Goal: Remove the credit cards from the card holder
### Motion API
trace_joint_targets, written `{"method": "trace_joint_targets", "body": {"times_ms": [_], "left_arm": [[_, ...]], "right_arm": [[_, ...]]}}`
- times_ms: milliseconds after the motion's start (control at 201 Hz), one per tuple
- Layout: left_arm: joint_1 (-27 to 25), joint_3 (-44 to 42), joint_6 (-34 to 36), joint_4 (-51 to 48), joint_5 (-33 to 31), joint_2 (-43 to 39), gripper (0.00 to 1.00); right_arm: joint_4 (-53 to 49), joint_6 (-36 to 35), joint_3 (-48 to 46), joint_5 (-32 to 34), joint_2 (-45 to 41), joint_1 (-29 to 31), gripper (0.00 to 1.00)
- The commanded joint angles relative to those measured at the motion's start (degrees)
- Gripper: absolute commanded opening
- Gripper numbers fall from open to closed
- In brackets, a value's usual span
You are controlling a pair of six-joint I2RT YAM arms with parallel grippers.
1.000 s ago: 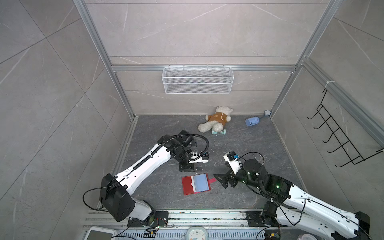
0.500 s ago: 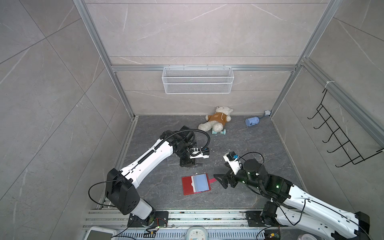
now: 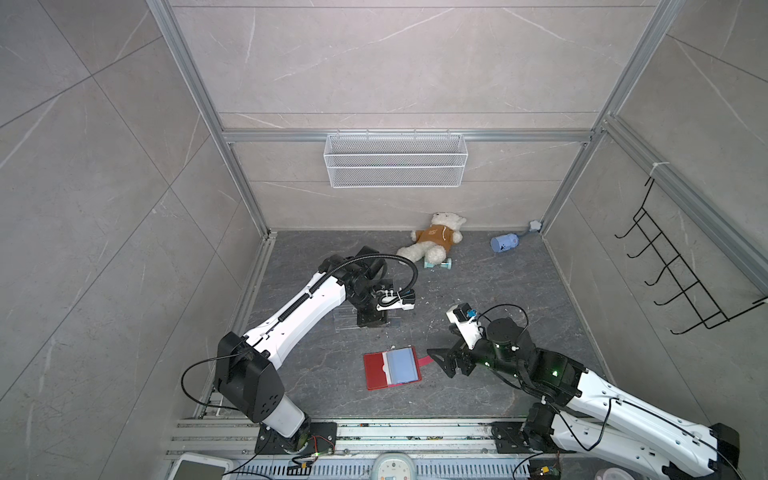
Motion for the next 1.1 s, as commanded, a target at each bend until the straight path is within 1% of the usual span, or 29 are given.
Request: {"method": "trace_joint_targets", "body": {"times_ms": [0,274,597,1095], "left_arm": [[0.94,2.17,2.04,-0.48,-0.86,0.96,0.0],[3.15,3.41,3.2,0.57,-1.44,2.61,0.0],[5.79,5.06,4.65,1.41,-0.69,4.46,0.0],[8.96,6.67,6.39,4.03,1.75,7.74,0.0]], "right_arm": [[-0.65,-0.64,-0.54,-0.61,-0.49,0.25,1.0],[0.22,-1.0,-0.39,-1.11,1.1,0.27,1.0],[0.82,-1.5,0.41,-1.69,3.55,0.27,1.0],[2.07,-1.96,1.91,-2.71,7.93,0.26,1.0]]}}
